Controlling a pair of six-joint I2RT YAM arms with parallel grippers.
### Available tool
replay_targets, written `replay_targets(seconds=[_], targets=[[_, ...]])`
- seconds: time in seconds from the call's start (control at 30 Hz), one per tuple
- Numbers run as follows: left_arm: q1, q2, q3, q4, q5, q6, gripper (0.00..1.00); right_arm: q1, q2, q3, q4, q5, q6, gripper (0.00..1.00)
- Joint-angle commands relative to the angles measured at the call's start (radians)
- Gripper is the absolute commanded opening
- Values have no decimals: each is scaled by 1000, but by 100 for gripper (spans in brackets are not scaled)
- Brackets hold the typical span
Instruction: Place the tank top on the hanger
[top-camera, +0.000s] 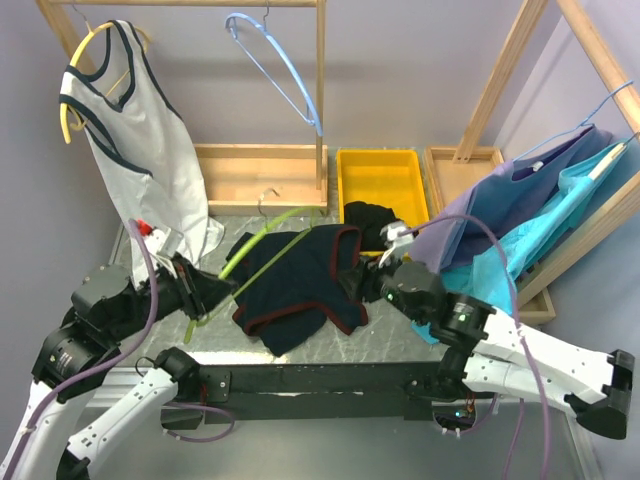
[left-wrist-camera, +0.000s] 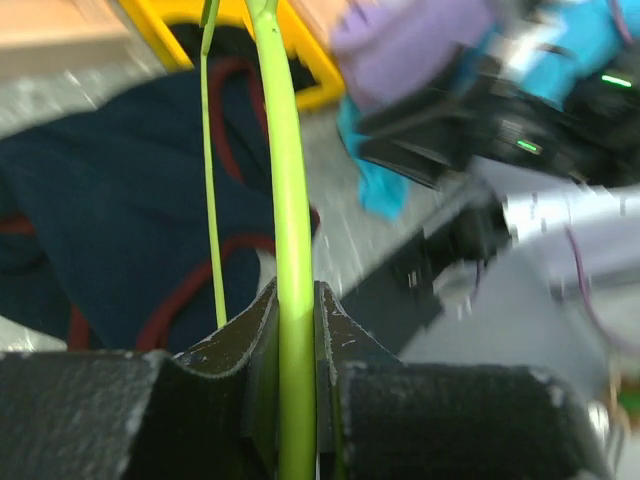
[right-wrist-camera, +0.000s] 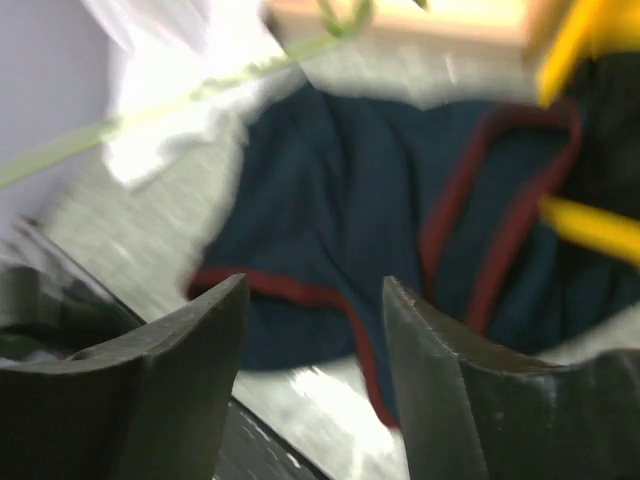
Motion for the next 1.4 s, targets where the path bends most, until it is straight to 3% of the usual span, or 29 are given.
replay_targets(seconds=[0.0,0.2,0.47,0.73,0.87,1.0,1.03,1.13,1.37], targets=[[-2,-23,9,-67,159,105,1,9,16,-175,-40,-6,119,59],[-1,-41,69,-173,142,166,1,90,96,-298,31,4,227,53],[-11,-56,71,-236,141,168,1,290,276,-231,-38,227,314,55],[-71,-52,129,-270,148,203,1,302,524,-145,-29,292,299,62],[-102,-44,114,-282,122,214,1,284,552,-119,-31,313,277,62],[-160,-6,114,-306,80,209,1,242,560,-105,-17,302,247,47],[-189,11,121,-314,57,208,1,227,564,-101,-22,302,236,37],[-234,32,158,-327,10,220,1,216,544,-88,-43,303,224,22],[-295,59,158,-327,27,251,1,91,416,-101,-16,150,159,9]])
